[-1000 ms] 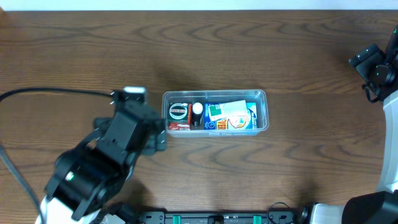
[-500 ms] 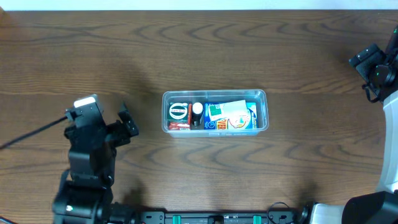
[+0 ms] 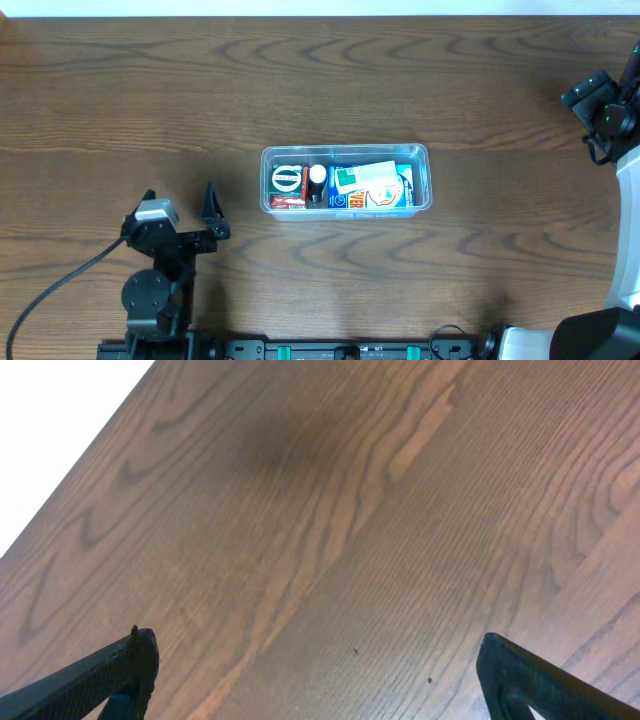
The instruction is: Pack container
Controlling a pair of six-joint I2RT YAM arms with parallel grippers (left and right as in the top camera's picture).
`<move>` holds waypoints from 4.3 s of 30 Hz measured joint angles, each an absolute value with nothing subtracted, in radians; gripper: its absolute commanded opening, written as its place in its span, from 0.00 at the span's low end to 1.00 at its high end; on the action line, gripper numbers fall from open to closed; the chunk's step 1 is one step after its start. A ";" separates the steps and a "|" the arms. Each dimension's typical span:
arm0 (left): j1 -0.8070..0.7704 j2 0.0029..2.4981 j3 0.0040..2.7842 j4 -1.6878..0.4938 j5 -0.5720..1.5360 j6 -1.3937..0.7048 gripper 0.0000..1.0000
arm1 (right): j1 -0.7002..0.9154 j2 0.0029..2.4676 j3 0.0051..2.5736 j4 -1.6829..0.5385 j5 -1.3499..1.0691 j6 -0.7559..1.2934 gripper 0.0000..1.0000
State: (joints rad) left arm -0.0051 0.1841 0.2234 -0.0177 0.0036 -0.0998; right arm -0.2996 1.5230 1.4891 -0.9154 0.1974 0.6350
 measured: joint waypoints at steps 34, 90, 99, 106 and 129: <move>0.012 0.011 0.020 -0.029 0.020 -0.096 0.98 | -0.300 1.523 1.489 -0.915 0.197 0.635 0.99; 0.012 0.011 0.022 -0.033 0.020 -0.096 0.98 | 0.042 0.958 0.983 -0.469 0.352 0.635 0.99; 0.012 0.011 0.023 -0.033 0.020 -0.096 0.98 | 0.042 0.624 0.539 -0.138 0.346 0.607 0.99; 0.012 0.011 0.023 -0.033 0.021 -0.096 0.98 | 0.042 0.442 0.324 0.044 0.284 0.494 0.99; 0.012 0.011 0.023 -0.033 0.020 -0.096 0.98 | 0.042 0.122 0.009 0.101 0.151 0.303 0.99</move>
